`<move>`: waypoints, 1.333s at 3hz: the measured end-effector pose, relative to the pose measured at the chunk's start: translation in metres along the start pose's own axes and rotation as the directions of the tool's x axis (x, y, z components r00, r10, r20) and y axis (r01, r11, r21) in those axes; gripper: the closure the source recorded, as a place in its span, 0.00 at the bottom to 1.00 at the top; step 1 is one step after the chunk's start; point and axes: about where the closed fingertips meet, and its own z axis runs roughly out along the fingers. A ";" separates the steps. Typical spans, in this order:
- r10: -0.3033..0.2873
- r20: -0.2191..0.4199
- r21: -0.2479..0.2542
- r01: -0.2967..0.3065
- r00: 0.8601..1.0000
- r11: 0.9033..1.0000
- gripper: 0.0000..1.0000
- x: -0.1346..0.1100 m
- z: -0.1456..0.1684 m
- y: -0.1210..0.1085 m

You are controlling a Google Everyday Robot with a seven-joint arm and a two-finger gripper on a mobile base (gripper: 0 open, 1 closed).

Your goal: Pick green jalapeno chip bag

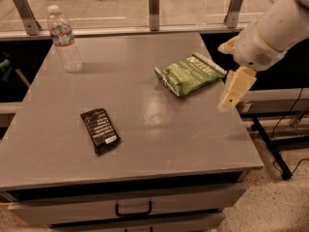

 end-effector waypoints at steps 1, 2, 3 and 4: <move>0.038 0.079 -0.010 -0.037 0.996 0.999 0.00 -0.013 0.037 -0.014; 0.081 0.136 -0.010 -0.080 0.987 0.997 0.00 -0.026 0.065 -0.025; 0.139 0.173 -0.048 -0.133 0.975 0.990 0.19 -0.036 0.090 -0.032; 0.184 0.189 -0.098 -0.168 0.965 0.981 0.42 -0.045 0.112 -0.031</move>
Offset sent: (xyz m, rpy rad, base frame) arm 0.0701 0.0642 -0.0563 0.2383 0.0017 -0.0728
